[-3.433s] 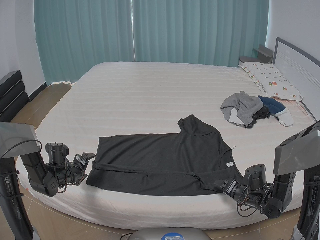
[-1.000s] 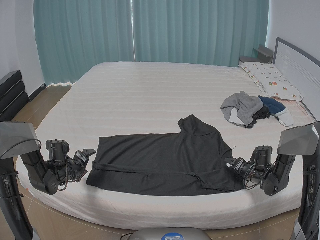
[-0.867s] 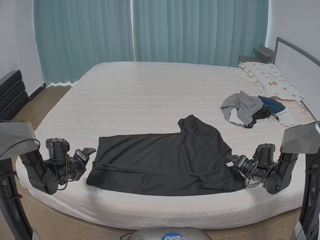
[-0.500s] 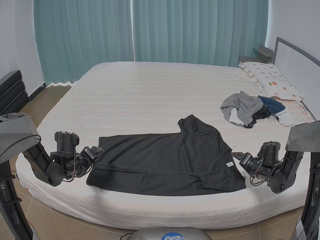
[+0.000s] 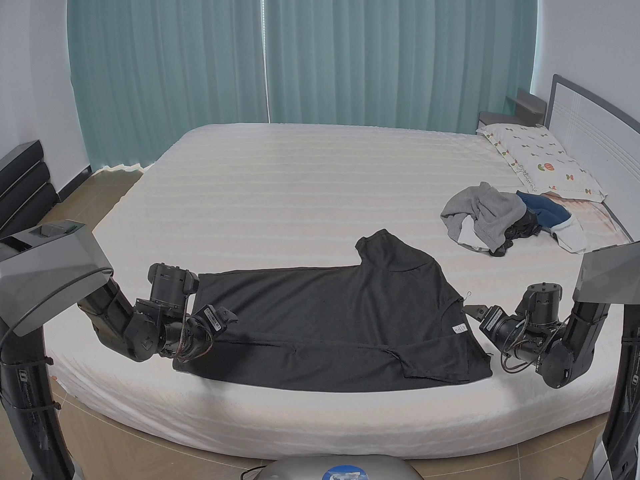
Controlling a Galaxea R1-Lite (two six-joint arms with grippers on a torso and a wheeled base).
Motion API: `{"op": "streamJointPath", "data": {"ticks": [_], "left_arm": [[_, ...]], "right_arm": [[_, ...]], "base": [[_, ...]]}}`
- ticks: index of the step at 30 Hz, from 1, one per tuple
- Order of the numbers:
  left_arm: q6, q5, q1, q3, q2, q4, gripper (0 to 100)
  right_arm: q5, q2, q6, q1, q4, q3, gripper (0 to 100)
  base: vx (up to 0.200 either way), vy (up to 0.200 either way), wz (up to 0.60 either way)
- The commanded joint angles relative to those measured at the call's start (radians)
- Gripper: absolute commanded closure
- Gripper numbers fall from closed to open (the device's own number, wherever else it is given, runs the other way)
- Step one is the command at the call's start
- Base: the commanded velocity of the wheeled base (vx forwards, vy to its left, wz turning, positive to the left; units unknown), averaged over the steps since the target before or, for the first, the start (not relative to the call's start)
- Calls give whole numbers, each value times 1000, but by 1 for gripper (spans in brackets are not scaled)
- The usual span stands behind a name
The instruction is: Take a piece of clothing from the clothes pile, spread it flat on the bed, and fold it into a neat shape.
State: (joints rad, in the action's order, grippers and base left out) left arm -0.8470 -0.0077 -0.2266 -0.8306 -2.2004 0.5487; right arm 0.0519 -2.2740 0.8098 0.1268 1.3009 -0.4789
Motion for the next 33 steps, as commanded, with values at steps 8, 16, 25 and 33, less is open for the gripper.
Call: {"op": "streamJointPath", "data": {"ticks": [8, 16, 25, 33], "left_arm": [[-18, 32, 58, -174, -125, -21, 0], [-181, 54, 139, -315, -163, -23, 0], [-211, 29, 208, -308, -70, -101, 0], [-84, -74, 217, -59, 110, -112, 0]], "right_arm": [[0, -5, 0, 2, 0, 2, 0], [-1, -12, 2, 2, 1, 5, 0], [-1, -15, 0, 2, 49, 36, 0], [-4, -1, 0, 2, 51, 42, 0]], "base": [[0, 0, 0], [0, 0, 0], [0, 0, 0], [0, 0, 0]]}}
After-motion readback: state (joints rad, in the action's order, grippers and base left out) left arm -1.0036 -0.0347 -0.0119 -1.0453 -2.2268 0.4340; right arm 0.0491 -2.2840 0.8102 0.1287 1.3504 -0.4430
